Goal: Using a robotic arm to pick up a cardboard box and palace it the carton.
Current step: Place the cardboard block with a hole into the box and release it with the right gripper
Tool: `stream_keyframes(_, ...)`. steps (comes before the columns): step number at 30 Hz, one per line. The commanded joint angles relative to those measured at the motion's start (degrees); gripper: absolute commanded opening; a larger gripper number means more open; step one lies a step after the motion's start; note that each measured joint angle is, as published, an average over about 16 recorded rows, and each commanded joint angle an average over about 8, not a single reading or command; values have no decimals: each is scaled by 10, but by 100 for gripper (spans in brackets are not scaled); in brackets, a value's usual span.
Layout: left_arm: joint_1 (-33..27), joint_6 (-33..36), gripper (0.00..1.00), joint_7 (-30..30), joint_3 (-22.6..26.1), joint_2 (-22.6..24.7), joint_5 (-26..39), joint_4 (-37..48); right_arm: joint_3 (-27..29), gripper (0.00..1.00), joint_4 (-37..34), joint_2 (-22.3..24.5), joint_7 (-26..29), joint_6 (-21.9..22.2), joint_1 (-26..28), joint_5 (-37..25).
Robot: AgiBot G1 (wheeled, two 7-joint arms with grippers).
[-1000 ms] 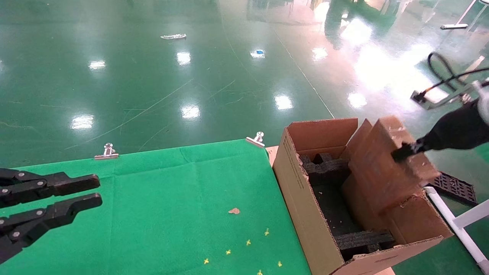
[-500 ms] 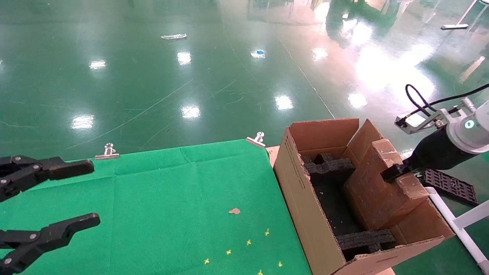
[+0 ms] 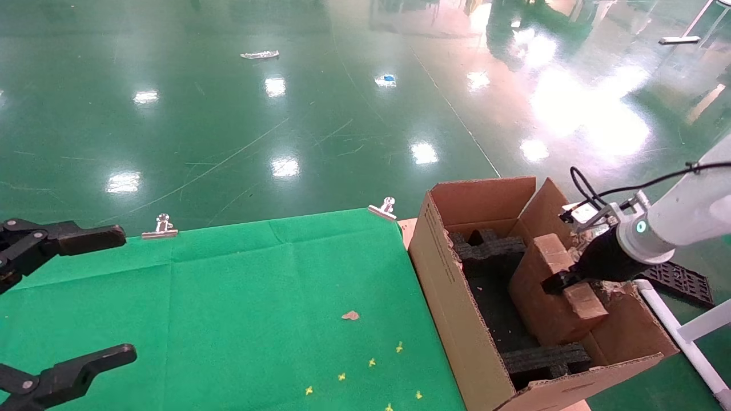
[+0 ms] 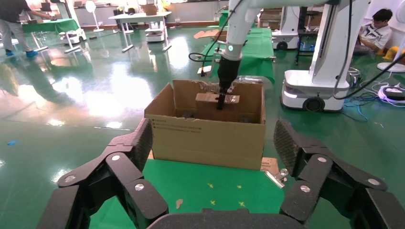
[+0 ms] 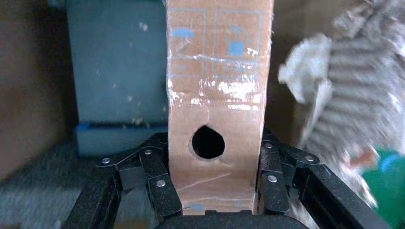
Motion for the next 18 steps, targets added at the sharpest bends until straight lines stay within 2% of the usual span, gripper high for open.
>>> stream_keyframes(1,0,0,100,0,0,0,0,0,9,0,-10,-2,-10,19,-21,15)
stream_keyframes(4,0,0,100,0,0,0,0,0,18,0,-18,-2,-26,35,-42,29)
stream_keyframes(5,0,0,100,0,0,0,0,0,21,3,-19,-1,-32,38,-47,34)
stream_keyframes(12,0,0,100,0,0,0,0,0,34,91,-29,4,-73,46,-60,53)
stream_keyframes(13,0,0,100,0,0,0,0,0,34,100,-31,3,-76,45,-60,53)
stream_keyframes(18,0,0,100,0,1,0,0,0,32,100,-42,-1,-82,42,-57,49)
